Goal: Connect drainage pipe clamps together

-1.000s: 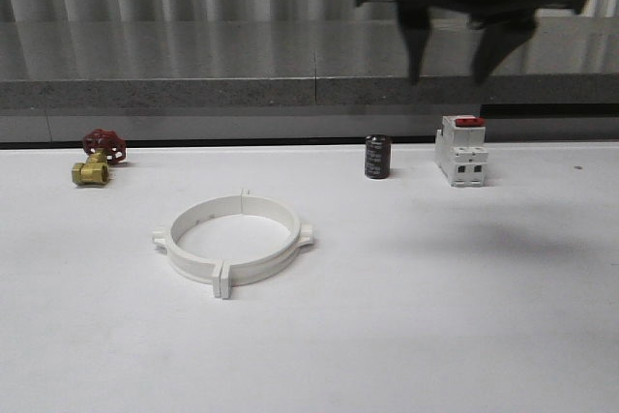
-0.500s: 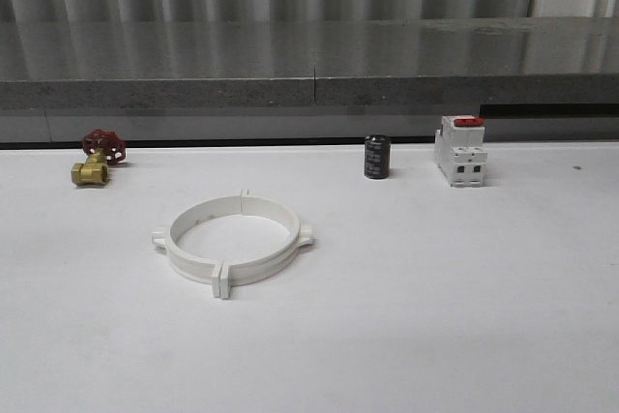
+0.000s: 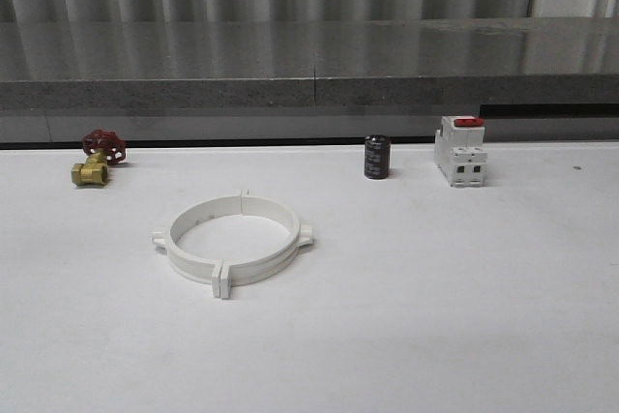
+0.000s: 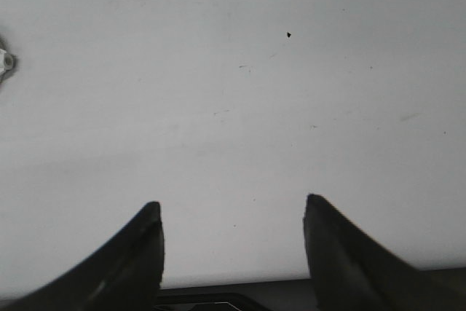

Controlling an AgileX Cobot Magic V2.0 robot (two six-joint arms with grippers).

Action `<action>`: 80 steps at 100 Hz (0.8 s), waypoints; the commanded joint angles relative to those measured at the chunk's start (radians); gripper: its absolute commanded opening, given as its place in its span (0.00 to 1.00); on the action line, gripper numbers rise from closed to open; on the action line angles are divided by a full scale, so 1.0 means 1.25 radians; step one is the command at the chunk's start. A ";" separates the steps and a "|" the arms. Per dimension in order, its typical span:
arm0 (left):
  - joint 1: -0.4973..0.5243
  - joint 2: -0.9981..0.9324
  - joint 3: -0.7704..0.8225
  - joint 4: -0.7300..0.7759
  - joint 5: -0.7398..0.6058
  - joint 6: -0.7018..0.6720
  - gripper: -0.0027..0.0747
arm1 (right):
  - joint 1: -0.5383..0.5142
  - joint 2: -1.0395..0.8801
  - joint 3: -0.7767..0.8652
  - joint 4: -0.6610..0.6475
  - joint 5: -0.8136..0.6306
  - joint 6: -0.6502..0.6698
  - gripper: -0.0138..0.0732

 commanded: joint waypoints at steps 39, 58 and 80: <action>0.001 0.003 -0.021 -0.001 -0.059 -0.001 0.01 | -0.005 -0.014 -0.016 -0.004 -0.060 -0.011 0.08; 0.001 0.003 -0.021 -0.001 -0.059 -0.001 0.01 | -0.005 -0.014 -0.016 -0.004 -0.055 -0.011 0.08; 0.001 0.003 -0.021 -0.001 -0.059 -0.001 0.01 | -0.005 -0.014 -0.016 -0.004 -0.055 -0.011 0.08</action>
